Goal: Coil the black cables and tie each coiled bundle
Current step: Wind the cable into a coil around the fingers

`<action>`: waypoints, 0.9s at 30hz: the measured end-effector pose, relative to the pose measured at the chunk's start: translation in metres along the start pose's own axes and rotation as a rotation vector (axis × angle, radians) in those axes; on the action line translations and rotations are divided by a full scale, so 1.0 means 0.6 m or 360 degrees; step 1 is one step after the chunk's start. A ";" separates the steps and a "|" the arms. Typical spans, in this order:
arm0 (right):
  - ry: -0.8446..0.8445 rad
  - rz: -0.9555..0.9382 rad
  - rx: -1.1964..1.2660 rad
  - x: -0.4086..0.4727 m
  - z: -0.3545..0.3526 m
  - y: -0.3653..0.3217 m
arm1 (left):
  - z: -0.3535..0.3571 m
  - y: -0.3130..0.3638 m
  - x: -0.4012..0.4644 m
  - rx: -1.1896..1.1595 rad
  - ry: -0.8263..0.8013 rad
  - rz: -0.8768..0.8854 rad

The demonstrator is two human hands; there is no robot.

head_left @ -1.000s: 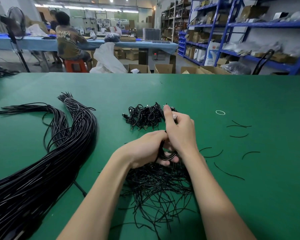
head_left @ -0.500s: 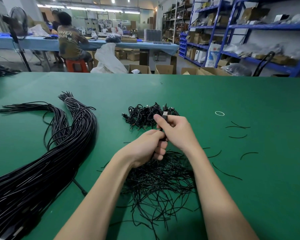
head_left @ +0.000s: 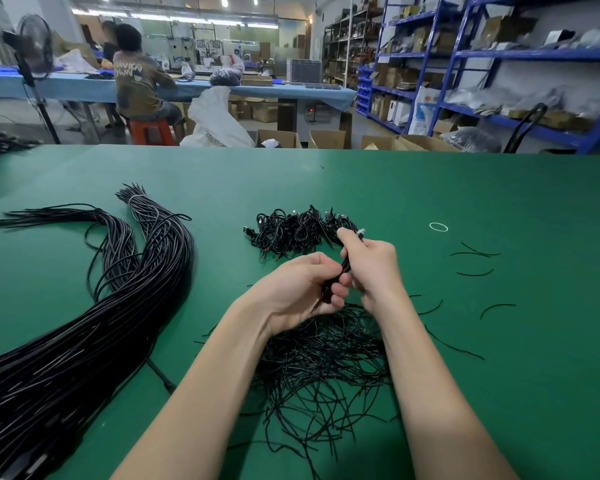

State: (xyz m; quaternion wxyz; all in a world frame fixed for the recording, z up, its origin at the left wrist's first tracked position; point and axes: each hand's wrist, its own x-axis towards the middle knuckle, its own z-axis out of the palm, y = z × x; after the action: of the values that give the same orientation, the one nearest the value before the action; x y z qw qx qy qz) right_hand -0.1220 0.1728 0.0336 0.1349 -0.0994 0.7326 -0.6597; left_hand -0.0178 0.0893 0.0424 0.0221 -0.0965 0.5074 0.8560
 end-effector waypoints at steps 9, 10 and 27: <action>-0.0157 -0.0061 0.0067 -0.003 -0.006 -0.008 | -0.017 -0.004 0.001 -0.0220 0.0101 -0.0059; -0.0162 -0.0068 0.0080 -0.004 -0.005 -0.008 | -0.018 -0.005 0.002 -0.0239 0.0154 -0.0049; -0.0894 -0.0314 -0.1477 -0.017 -0.026 0.001 | -0.057 0.012 -0.001 -0.0766 0.0794 0.0287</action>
State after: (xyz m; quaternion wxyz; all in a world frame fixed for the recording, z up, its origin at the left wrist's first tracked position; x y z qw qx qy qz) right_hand -0.1174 0.1912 0.0350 0.2049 -0.3888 0.8696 -0.2250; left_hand -0.0135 0.0561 0.0331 -0.2013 -0.2597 0.2877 0.8996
